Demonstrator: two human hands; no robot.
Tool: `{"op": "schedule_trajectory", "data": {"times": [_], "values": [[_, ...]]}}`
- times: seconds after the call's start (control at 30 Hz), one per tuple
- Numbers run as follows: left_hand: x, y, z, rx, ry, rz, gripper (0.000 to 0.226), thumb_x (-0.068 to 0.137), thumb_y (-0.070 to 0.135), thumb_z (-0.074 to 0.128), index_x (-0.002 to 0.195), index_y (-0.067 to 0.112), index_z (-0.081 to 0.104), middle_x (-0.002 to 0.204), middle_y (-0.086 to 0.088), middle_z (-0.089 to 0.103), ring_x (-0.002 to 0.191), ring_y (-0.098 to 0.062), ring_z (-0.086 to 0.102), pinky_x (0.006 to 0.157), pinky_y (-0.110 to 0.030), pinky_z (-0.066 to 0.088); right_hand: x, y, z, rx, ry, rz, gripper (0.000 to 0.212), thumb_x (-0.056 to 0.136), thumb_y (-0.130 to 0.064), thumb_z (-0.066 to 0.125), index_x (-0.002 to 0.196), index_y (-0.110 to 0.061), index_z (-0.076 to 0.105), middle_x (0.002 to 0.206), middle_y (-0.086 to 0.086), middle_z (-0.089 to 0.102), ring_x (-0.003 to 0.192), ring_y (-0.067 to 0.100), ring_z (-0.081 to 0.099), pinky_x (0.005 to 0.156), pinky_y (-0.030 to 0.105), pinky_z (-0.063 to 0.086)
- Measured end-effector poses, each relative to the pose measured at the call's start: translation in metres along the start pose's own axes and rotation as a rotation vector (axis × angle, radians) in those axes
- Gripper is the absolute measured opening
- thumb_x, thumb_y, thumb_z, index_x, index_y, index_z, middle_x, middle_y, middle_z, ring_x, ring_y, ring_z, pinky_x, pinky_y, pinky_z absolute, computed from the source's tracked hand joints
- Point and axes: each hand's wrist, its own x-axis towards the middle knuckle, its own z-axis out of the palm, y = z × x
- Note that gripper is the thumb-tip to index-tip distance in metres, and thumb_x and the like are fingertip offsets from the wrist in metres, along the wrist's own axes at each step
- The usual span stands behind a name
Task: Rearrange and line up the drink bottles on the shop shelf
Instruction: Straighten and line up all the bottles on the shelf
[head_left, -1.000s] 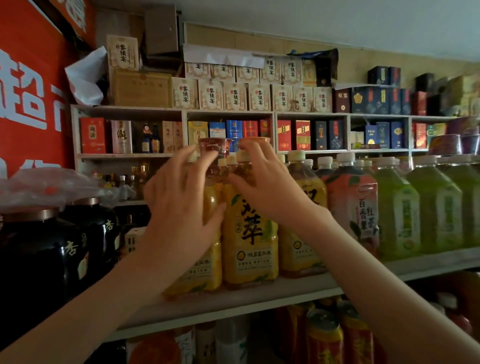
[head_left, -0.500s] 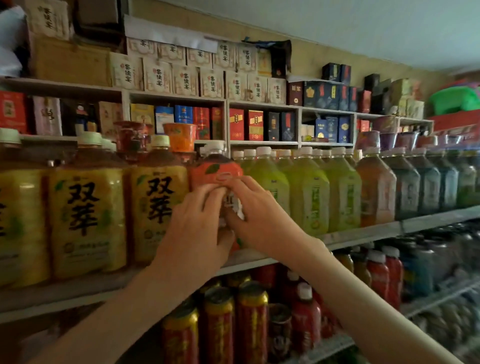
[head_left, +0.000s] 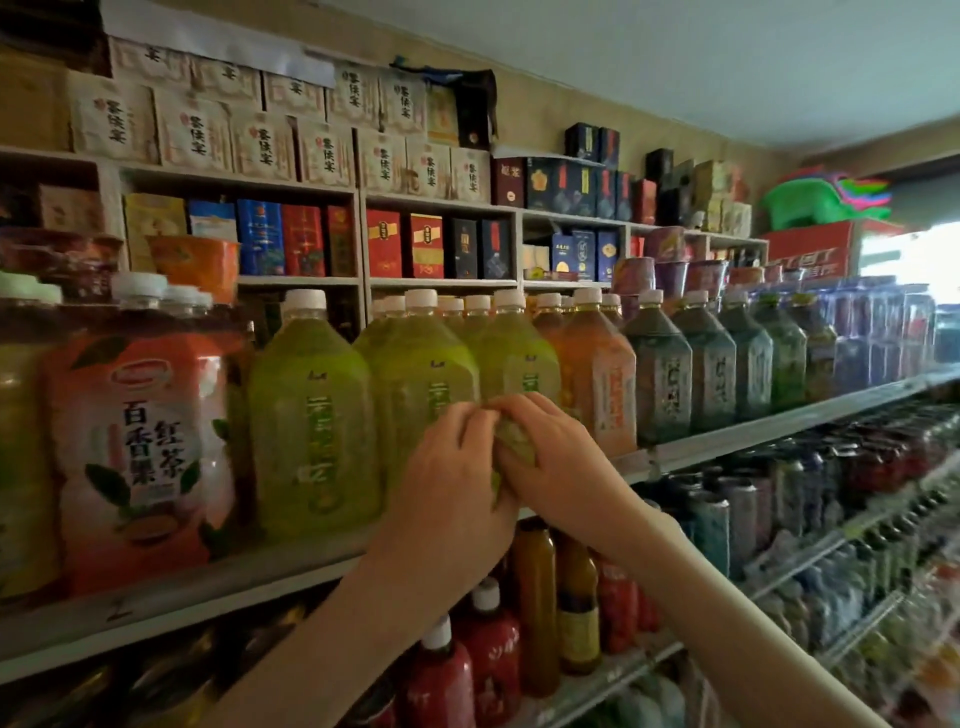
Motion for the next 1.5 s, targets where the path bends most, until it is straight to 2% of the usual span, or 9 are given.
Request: {"op": "schedule_trajectory", "data": {"times": [0.23,0.37,0.5,0.63,0.8,0.97,1.1,1.23,1.5], "values": [[0.045,0.025,0.078,-0.041,0.035,-0.027,0.063,0.084,0.038,0.066,0.137,0.015,0.04,0.137,0.001,0.04,0.126,-0.014,0.038,0.103,-0.022,0.028,0.001,0.088,-0.023,-0.015,0.307,0.153,0.026,0.091,-0.015,0.056,0.117,-0.013,0.055,0.112,-0.006,0.052,0.1,0.01,0.054,0.08,0.006,0.04],[0.065,0.041,0.112,-0.006,0.082,-0.067,0.065,0.083,0.032,0.067,0.137,0.01,0.039,0.139,-0.006,0.04,0.128,-0.018,0.038,0.098,-0.019,0.026,0.0,0.141,-0.037,-0.026,0.436,0.272,0.034,0.091,-0.032,0.059,0.121,-0.018,0.05,0.108,-0.01,0.047,0.098,0.008,0.051,0.07,0.003,0.035],[0.081,0.059,0.138,0.116,0.176,-0.046,0.062,0.072,0.019,0.078,0.125,0.0,0.052,0.131,-0.02,0.05,0.12,-0.034,0.05,0.097,-0.038,0.041,0.002,0.185,-0.047,0.028,0.393,0.285,0.045,0.085,-0.035,0.065,0.124,-0.021,0.046,0.108,-0.013,0.044,0.098,0.004,0.05,0.07,0.004,0.038],[0.097,0.082,0.17,0.208,0.291,-0.027,0.057,0.073,0.014,0.077,0.123,0.0,0.055,0.13,-0.022,0.052,0.12,-0.036,0.05,0.098,-0.044,0.043,0.004,0.221,-0.062,0.092,0.323,0.119,0.043,0.085,-0.037,0.063,0.123,-0.024,0.048,0.112,-0.013,0.048,0.102,0.003,0.051,0.082,0.005,0.04],[0.114,0.108,0.209,0.256,0.246,-0.096,0.056,0.074,0.011,0.075,0.125,0.0,0.054,0.132,-0.02,0.05,0.124,-0.035,0.047,0.104,-0.041,0.034,0.002,0.266,-0.092,0.08,0.254,0.002,0.042,0.086,-0.022,0.065,0.124,-0.018,0.048,0.111,-0.011,0.045,0.103,0.005,0.048,0.084,-0.002,0.032],[0.126,0.131,0.244,0.217,0.142,-0.196,0.065,0.081,0.006,0.07,0.138,0.003,0.041,0.146,-0.015,0.036,0.137,-0.03,0.031,0.108,-0.051,0.034,0.003,0.306,-0.115,0.154,0.204,-0.022,0.041,0.085,-0.019,0.066,0.123,-0.015,0.049,0.112,-0.01,0.044,0.105,0.008,0.048,0.088,0.01,0.037],[0.14,0.135,0.251,0.209,0.129,-0.298,0.073,0.087,0.013,0.063,0.147,0.007,0.023,0.155,-0.011,0.018,0.144,-0.023,0.016,0.116,-0.044,0.021,0.012,0.309,-0.116,0.209,0.21,-0.031,0.045,0.086,-0.022,0.065,0.126,-0.012,0.045,0.113,-0.008,0.042,0.104,0.007,0.045,0.085,0.004,0.033],[0.165,0.136,0.25,0.082,0.199,-0.38,0.074,0.092,0.015,0.056,0.15,0.012,0.01,0.157,-0.005,0.011,0.144,-0.016,0.007,0.113,-0.026,0.007,0.029,0.305,-0.121,0.205,0.255,-0.084,0.046,0.088,-0.021,0.062,0.129,-0.01,0.045,0.117,-0.002,0.046,0.107,0.009,0.043,0.091,0.02,0.037],[0.214,0.122,0.25,-0.025,0.251,-0.519,0.05,0.098,0.033,0.041,0.143,0.012,0.032,0.14,-0.004,0.044,0.131,-0.019,0.039,0.108,-0.04,0.037,0.06,0.294,-0.118,0.238,0.264,-0.131,0.038,0.096,-0.017,0.047,0.134,-0.012,0.044,0.132,0.001,0.048,0.122,0.012,0.04,0.101,0.02,0.029]]}}
